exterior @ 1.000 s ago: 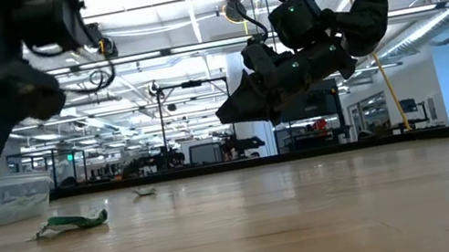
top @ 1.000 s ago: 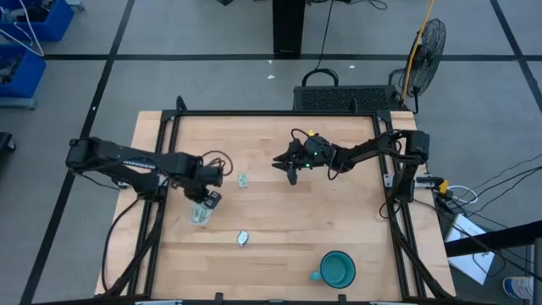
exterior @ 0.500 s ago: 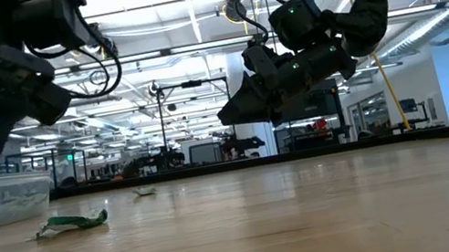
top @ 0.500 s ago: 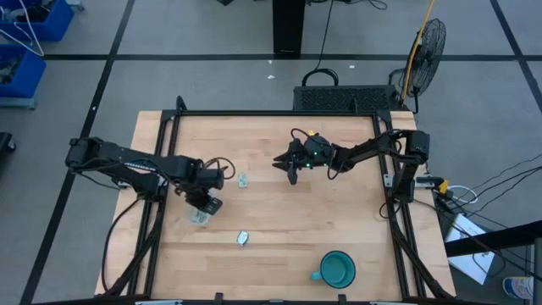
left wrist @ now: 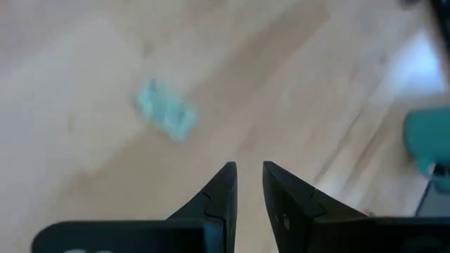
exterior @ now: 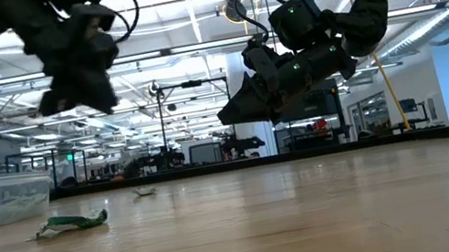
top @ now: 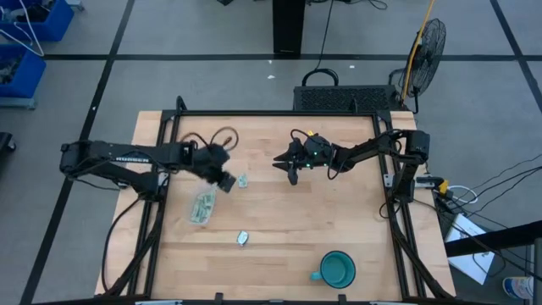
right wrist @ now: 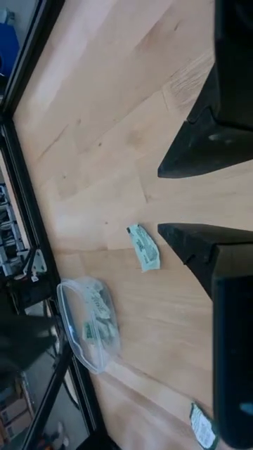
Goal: Pick and place Stevia / Truvia into bins
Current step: Put the light green stevia packet into the transparent bin
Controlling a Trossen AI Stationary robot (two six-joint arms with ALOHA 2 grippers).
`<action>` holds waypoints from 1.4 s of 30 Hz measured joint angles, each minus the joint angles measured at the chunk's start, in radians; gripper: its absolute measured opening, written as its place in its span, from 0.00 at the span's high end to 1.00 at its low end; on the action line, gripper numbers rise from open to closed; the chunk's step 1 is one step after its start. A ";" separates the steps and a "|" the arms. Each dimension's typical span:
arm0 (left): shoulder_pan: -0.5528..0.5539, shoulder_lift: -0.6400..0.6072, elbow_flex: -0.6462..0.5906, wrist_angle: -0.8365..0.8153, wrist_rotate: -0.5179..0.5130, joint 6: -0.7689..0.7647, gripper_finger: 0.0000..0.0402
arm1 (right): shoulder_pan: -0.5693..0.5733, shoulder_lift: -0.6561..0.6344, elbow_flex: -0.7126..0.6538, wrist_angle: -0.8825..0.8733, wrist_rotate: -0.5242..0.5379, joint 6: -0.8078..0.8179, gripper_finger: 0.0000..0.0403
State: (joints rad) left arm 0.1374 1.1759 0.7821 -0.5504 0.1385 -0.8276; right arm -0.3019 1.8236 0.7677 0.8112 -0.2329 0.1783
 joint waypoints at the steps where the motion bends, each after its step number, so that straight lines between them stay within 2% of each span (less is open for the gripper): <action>1: 0.018 0.001 0.000 0.021 -0.006 0.024 0.82 | 0.000 0.000 0.000 0.000 0.000 0.001 0.73; 6: 0.107 0.082 -0.002 0.007 -0.013 0.133 0.81 | 0.000 0.000 0.000 0.001 0.000 0.069 0.73; 12: 0.176 0.244 -0.002 0.056 -0.009 0.233 0.71 | 0.002 0.000 0.000 0.003 0.000 0.097 0.73; 19: 0.203 0.379 -0.002 0.108 -0.009 0.274 0.57 | 0.002 0.000 0.000 0.003 0.000 0.098 0.73; 25: 0.203 0.445 -0.001 0.191 -0.009 0.274 0.55 | 0.002 0.000 0.000 0.002 0.000 0.098 0.73; 30: 0.203 0.454 0.002 0.173 -0.011 0.272 0.63 | 0.002 0.000 0.000 -0.001 0.000 0.098 0.73; 35: 0.203 0.455 0.000 0.159 -0.002 0.287 0.84 | 0.002 0.000 0.000 -0.001 0.000 0.096 0.73; 38: 0.203 0.460 -0.001 0.213 0.063 0.296 0.97 | 0.001 0.000 0.000 -0.001 0.000 0.086 0.73; 42: 0.199 0.463 -0.004 0.247 0.129 0.299 0.98 | 0.001 0.000 0.000 -0.001 0.000 0.066 0.73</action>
State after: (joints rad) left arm 0.3363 1.6390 0.7780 -0.3034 0.2679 -0.5283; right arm -0.3008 1.8236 0.7677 0.8101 -0.2329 0.2447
